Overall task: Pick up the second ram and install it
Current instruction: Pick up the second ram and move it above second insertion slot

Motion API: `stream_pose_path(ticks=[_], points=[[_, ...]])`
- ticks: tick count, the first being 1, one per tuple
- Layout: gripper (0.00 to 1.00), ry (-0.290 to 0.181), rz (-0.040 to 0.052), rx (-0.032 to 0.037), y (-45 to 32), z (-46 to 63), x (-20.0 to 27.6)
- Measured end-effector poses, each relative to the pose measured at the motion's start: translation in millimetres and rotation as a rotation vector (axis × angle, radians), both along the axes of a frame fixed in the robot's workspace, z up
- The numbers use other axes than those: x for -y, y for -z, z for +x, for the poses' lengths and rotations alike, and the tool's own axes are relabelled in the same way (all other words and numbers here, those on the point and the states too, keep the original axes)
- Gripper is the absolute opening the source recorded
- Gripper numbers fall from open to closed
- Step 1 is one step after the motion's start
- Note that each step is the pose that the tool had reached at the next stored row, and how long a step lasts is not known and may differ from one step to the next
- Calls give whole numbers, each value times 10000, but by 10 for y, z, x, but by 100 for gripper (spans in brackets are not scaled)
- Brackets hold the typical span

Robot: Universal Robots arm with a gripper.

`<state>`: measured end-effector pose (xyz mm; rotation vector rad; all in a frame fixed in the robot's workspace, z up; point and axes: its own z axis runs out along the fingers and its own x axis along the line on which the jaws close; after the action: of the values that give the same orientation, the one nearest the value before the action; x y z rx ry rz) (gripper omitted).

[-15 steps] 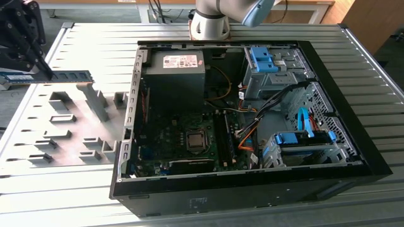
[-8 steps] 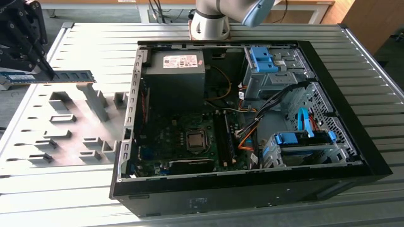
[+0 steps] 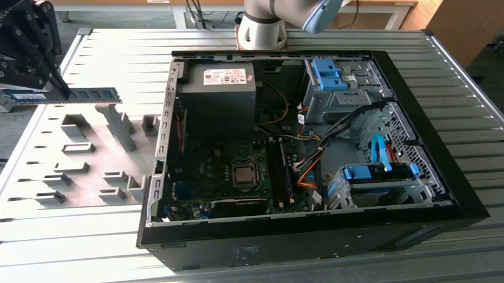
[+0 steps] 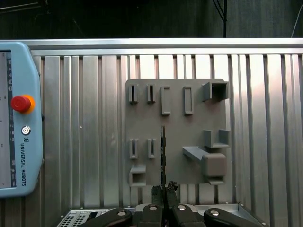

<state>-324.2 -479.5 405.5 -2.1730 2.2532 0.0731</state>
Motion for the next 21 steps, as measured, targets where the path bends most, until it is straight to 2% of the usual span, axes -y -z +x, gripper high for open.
stream_pose_path(ticks=[21], points=[[14,0,0,0,0,56,0]])
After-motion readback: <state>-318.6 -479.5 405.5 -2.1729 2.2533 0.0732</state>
